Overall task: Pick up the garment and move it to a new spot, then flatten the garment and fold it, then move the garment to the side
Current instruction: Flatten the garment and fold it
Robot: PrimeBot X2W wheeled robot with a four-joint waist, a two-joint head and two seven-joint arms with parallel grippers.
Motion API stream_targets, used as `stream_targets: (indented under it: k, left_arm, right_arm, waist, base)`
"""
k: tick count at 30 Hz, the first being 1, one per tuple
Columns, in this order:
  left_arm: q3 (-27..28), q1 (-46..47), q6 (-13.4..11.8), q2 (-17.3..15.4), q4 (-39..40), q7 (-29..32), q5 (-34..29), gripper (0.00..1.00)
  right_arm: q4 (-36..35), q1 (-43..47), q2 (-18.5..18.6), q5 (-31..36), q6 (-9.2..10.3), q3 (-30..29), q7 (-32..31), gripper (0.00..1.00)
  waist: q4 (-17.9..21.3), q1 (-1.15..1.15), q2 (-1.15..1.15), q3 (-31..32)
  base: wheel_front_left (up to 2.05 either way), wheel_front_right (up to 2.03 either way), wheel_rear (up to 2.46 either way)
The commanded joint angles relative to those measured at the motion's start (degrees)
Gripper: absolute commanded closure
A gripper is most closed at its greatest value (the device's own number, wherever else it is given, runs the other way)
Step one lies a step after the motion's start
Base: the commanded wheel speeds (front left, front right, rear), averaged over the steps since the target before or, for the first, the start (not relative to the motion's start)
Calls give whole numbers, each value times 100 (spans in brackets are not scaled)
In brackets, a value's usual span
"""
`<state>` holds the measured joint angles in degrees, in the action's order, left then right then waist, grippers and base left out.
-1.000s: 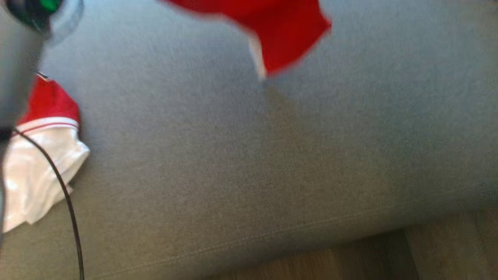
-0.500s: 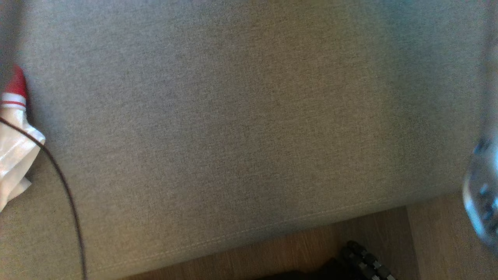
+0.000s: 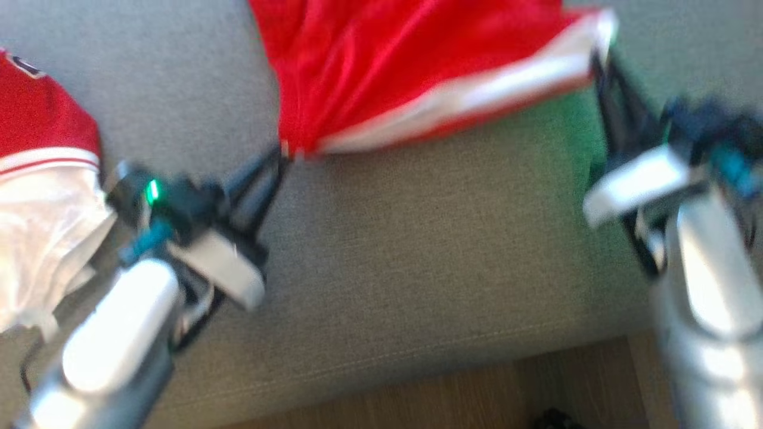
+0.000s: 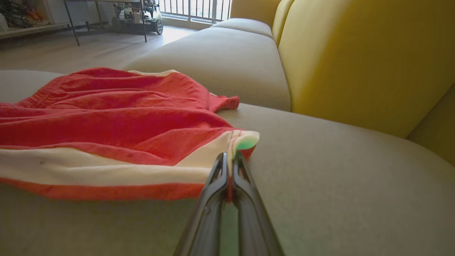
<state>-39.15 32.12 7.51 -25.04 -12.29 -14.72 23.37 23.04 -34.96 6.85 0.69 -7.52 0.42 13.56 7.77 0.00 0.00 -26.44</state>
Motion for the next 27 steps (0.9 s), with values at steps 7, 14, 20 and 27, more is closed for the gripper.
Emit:
stream_targets:
  k: [7, 14, 20, 27]
  left_arm:
    - [590, -1313, -125, 120, 233, -28, -380, 100]
    - [820, -2256, -126, 274, 530, -28, -535, 100]
    - [901, -2445, -65, 629, 731, -28, -85, 100]
    - [567, -1437, -10, 1151, 65, 5, 537, 100]
  right_arm:
    - [-1442, 1985, 21, -92, 3, -65, -295, 100]
    - [-2708, 3415, -48, -42, 3, -605, -566, 100]
    - [-3392, 3654, -75, -51, 3, -750, -1135, 100]
    - [-3104, 2565, -102, 368, 3, -1191, -1804, 100]
  waist:
    - [-229, 0, 0, 843]
    - [-356, 0, 0, 1326]
    - [-474, 0, 0, 1347]
    - [-723, 0, 0, 1143]
  base:
    - [0, 0, 0]
    - [0, 0, 0]
    - [0, 0, 0]
    - [0, 0, 0]
